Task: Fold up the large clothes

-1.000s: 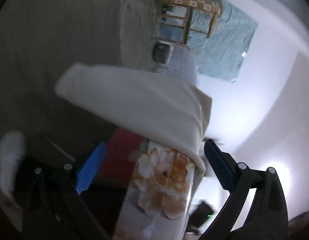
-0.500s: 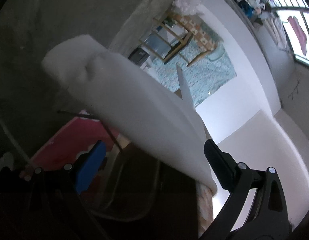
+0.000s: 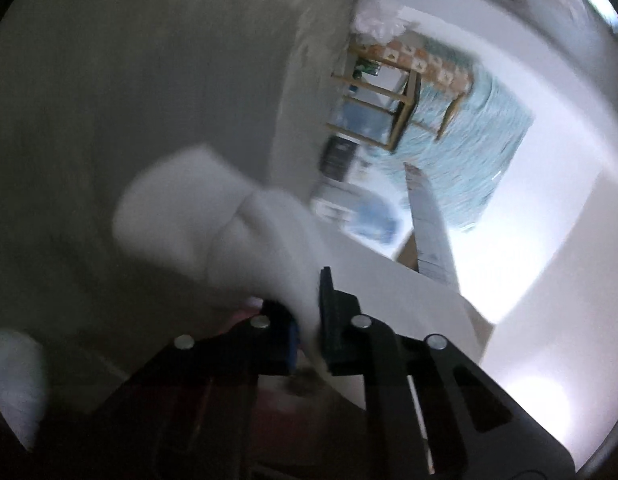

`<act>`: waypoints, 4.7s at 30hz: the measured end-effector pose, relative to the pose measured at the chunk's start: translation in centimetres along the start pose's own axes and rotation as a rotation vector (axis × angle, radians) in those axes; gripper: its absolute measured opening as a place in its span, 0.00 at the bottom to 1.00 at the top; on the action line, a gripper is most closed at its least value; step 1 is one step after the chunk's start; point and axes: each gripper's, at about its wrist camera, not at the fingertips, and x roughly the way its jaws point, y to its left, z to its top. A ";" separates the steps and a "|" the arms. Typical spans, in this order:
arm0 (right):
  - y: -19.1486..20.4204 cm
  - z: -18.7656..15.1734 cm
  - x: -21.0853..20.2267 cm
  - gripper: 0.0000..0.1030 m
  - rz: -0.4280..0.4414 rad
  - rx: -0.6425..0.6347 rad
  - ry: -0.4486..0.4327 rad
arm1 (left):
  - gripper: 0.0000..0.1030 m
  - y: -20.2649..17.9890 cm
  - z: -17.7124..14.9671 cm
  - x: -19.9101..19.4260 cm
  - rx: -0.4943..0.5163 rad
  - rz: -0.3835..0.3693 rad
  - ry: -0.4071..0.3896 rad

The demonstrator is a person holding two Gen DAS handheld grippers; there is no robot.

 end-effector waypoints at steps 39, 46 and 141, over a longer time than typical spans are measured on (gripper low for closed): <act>-23.2 -12.7 -11.3 0.93 0.292 0.619 -0.320 | 0.59 -27.4 -44.8 3.6 1.454 0.532 0.323; -23.4 -6.5 -5.0 0.66 0.516 0.686 -0.113 | 0.39 -25.1 -40.1 2.4 1.340 0.720 0.174; -22.1 -0.8 1.9 0.52 -0.126 0.205 -0.156 | 0.81 -27.9 -31.0 15.6 1.360 1.019 0.085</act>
